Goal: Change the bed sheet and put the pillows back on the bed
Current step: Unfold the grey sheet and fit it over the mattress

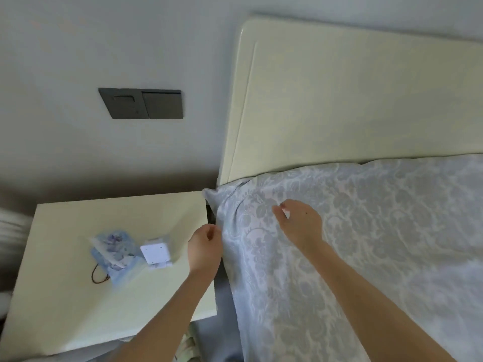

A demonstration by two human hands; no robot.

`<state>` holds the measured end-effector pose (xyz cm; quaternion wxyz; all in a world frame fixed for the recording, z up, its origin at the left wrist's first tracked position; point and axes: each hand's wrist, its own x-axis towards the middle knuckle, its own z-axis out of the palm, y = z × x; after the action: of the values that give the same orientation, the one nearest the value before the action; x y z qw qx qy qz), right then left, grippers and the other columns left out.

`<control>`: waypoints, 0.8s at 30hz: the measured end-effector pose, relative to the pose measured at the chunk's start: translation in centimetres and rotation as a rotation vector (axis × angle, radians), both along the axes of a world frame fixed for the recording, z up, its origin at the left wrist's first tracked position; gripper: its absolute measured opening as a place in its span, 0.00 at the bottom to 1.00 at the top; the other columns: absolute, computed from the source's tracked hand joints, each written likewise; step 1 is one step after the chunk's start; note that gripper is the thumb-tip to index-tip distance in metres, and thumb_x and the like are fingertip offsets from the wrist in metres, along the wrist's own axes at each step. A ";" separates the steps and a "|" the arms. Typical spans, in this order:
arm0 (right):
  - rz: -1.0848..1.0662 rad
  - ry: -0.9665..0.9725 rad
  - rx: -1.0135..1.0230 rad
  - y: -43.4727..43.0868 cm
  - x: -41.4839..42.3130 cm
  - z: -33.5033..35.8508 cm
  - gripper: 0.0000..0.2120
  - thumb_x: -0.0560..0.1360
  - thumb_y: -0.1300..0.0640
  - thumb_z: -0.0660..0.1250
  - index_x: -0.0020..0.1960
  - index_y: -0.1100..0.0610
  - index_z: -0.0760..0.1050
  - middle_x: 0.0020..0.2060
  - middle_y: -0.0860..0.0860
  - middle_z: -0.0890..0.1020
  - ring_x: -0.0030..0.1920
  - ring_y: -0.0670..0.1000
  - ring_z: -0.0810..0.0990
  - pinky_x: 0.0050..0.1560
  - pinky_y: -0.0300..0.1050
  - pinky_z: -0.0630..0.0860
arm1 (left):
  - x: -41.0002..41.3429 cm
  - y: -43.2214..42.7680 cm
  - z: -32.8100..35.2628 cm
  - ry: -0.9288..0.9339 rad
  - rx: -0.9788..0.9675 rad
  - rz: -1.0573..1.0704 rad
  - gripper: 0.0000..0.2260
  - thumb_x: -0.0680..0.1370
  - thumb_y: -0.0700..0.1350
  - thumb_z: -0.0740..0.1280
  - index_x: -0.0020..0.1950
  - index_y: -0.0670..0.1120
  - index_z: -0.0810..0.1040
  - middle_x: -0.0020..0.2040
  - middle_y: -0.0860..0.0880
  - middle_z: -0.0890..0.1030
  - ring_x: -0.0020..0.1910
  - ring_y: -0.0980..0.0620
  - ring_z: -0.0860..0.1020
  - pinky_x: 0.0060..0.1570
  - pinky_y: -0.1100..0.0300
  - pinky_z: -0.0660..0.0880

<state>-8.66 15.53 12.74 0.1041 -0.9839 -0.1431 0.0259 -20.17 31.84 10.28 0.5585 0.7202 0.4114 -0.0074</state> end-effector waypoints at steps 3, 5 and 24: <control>0.044 -0.044 -0.074 2.1 5.1 -3.1 0.18 0.80 0.45 0.58 0.57 0.56 0.79 0.52 0.50 0.82 0.53 0.52 0.79 0.47 0.44 0.73 | 4.0 0.4 -3.5 0.016 -0.086 0.008 0.12 0.79 0.43 0.59 0.43 0.37 0.77 0.36 0.43 0.74 0.33 0.51 0.67 0.33 0.60 0.63; 0.119 -0.111 -0.071 3.6 8.3 -5.9 0.15 0.79 0.50 0.61 0.48 0.58 0.81 0.43 0.52 0.83 0.45 0.55 0.79 0.39 0.44 0.72 | 6.3 0.6 -6.0 0.034 -0.129 0.016 0.13 0.79 0.44 0.59 0.43 0.39 0.78 0.34 0.44 0.75 0.32 0.52 0.68 0.32 0.61 0.64; 0.358 -0.207 -0.003 3.0 12.3 -16.5 0.10 0.68 0.59 0.59 0.37 0.57 0.80 0.32 0.52 0.75 0.29 0.54 0.73 0.26 0.40 0.61 | 15.3 1.0 -15.7 -0.072 -0.052 0.042 0.14 0.77 0.40 0.64 0.60 0.52 0.75 0.36 0.54 0.75 0.37 0.57 0.73 0.42 0.67 0.72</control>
<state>3.63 18.51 -3.73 0.0813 -0.9403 -0.3254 -0.0572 -4.88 32.84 -5.45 0.5915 0.6964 0.4059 0.0196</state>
